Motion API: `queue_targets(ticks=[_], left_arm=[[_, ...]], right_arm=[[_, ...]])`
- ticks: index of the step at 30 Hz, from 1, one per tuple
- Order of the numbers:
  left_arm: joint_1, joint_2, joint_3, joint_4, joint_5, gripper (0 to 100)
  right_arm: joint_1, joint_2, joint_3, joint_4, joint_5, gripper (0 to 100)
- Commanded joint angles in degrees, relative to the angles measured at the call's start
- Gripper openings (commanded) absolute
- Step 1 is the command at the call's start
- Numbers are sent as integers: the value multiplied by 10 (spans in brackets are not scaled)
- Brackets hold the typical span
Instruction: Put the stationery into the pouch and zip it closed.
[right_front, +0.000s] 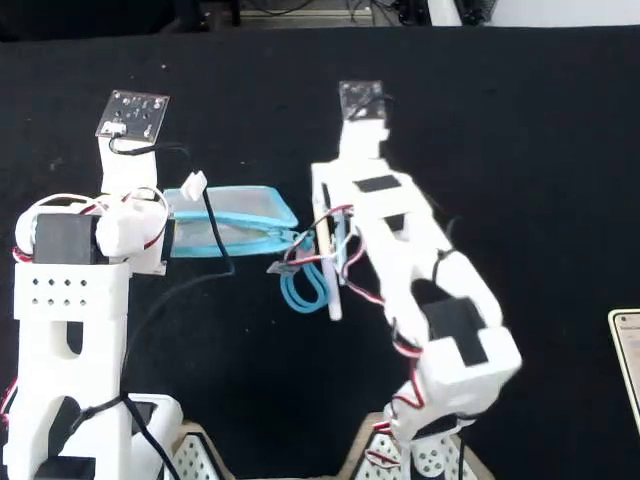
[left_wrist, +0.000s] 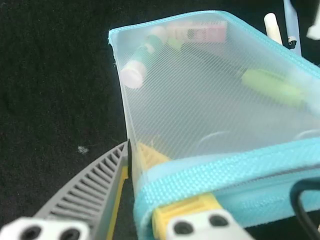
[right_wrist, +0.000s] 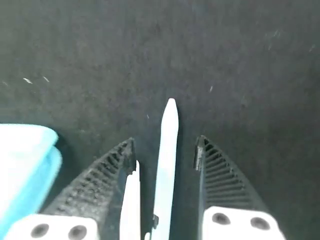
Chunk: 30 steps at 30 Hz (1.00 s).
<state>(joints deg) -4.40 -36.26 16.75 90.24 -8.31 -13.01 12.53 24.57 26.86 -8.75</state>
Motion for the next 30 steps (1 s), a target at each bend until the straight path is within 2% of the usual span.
queue_targets(ticks=[1, 8, 23, 30], left_arm=[[7, 4, 1, -4, 5, 30], [7, 4, 1, -3, 5, 30], [7, 4, 1, -3, 6, 30], [7, 4, 2, -3, 6, 30]], right_arm=[[-4, 10, -30, -36, 5, 193], [-3, 33, -30, -81, 5, 193], [-2, 36, -29, -81, 6, 191], [32, 35, -29, -80, 6, 191]])
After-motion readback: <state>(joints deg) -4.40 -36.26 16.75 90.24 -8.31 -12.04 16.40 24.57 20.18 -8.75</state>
